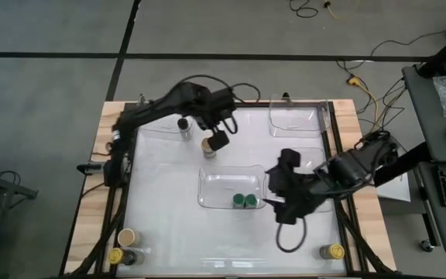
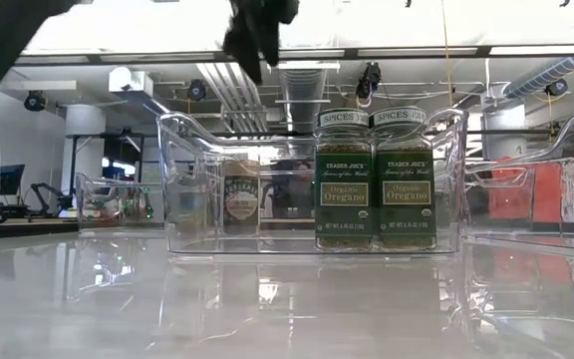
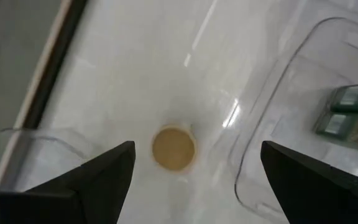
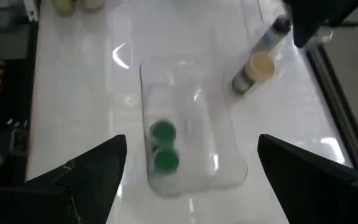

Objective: Sort spices by type
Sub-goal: Put the top gold seasoning bottle into the bottom right transparent bin

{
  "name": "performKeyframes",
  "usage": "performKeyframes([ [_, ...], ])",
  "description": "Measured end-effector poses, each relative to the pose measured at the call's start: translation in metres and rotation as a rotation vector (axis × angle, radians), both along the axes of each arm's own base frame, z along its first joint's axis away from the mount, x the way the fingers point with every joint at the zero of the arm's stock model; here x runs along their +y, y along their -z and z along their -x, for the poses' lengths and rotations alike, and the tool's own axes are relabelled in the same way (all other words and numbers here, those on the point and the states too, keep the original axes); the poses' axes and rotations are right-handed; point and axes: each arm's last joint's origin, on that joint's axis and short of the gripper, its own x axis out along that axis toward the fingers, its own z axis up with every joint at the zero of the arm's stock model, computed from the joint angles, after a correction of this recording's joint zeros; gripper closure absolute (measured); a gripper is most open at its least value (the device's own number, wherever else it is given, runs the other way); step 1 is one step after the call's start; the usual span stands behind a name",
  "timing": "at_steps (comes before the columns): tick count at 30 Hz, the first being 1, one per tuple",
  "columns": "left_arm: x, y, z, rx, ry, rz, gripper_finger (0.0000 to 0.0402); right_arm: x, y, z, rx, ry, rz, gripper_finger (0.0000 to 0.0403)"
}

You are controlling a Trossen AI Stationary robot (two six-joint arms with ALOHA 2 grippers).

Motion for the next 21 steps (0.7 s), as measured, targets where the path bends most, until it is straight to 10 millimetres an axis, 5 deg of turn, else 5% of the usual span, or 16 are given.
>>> performKeyframes([
  [11,-0.069,-0.06,0.089,-0.142,0.051,-0.071,0.007,-0.04,0.013,-0.055,-0.017,-0.039,0.112,0.0048],
  [16,-0.091,-0.065,0.136,-0.207,0.048,-0.136,0.007,-0.071,0.012,-0.069,-0.037,-0.078,0.052,0.0048],
  [21,-0.097,-0.061,0.169,-0.307,-0.041,-0.166,0.007,-0.104,0.041,-0.096,0.028,-0.137,-0.001,0.0048],
])
